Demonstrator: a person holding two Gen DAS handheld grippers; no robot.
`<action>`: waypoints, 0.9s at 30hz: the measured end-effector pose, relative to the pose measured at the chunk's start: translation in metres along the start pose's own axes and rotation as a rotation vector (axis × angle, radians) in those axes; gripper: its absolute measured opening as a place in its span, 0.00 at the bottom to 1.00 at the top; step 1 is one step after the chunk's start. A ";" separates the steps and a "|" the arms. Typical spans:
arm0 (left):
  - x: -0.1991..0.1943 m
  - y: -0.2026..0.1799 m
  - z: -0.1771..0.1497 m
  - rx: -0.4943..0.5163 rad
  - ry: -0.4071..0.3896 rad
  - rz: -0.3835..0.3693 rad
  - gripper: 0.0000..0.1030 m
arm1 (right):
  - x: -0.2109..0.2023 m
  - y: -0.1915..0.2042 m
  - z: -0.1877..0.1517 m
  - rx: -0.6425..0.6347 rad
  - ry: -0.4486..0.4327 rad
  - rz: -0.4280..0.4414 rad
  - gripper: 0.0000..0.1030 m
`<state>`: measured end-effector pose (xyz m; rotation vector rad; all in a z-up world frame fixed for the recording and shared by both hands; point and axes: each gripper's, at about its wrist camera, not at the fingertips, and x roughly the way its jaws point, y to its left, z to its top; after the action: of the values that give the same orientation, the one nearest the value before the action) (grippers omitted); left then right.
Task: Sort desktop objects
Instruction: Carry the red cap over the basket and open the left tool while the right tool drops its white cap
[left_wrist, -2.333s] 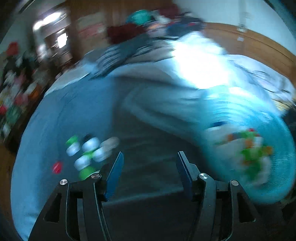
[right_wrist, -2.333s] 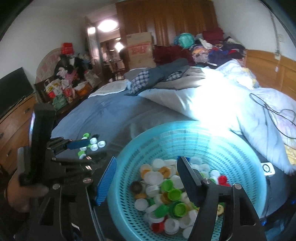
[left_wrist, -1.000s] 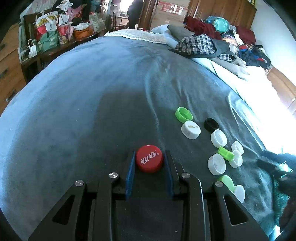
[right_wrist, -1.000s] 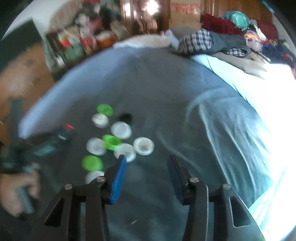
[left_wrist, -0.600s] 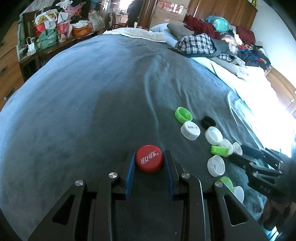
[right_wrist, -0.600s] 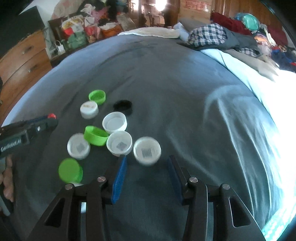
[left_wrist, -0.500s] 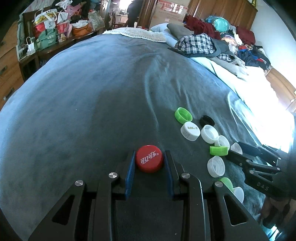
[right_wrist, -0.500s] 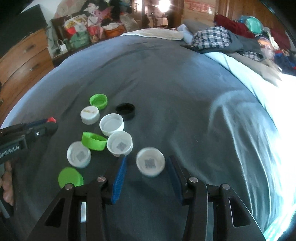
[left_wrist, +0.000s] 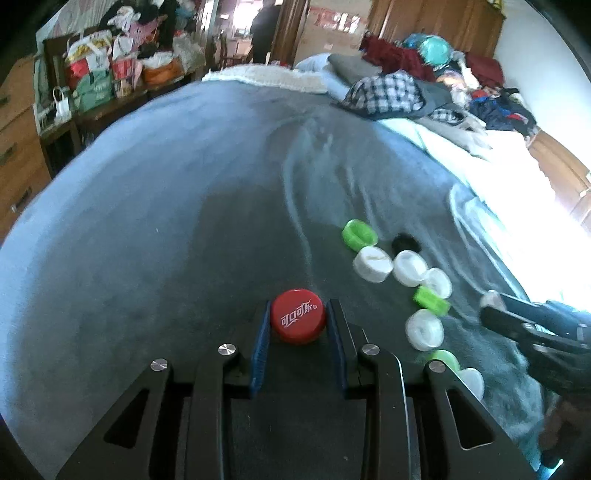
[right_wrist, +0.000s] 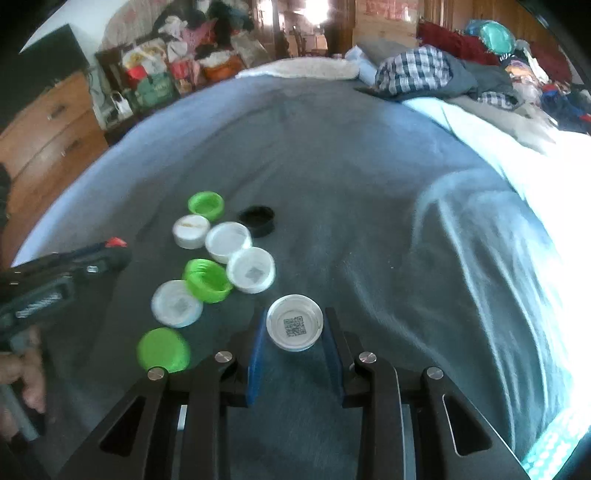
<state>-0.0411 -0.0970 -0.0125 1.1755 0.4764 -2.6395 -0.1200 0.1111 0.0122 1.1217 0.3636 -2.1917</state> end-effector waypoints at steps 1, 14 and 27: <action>-0.006 -0.002 0.000 0.004 -0.010 -0.004 0.24 | -0.015 0.004 -0.001 -0.005 -0.020 0.008 0.31; -0.089 -0.086 -0.023 0.133 -0.044 -0.075 0.24 | -0.190 -0.017 -0.060 -0.006 -0.168 -0.033 0.31; -0.127 -0.278 -0.028 0.427 -0.017 -0.294 0.24 | -0.292 -0.118 -0.135 0.234 -0.282 -0.162 0.31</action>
<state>-0.0275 0.1783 0.1222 1.2763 0.0821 -3.1102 0.0129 0.3898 0.1607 0.9082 0.0782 -2.5459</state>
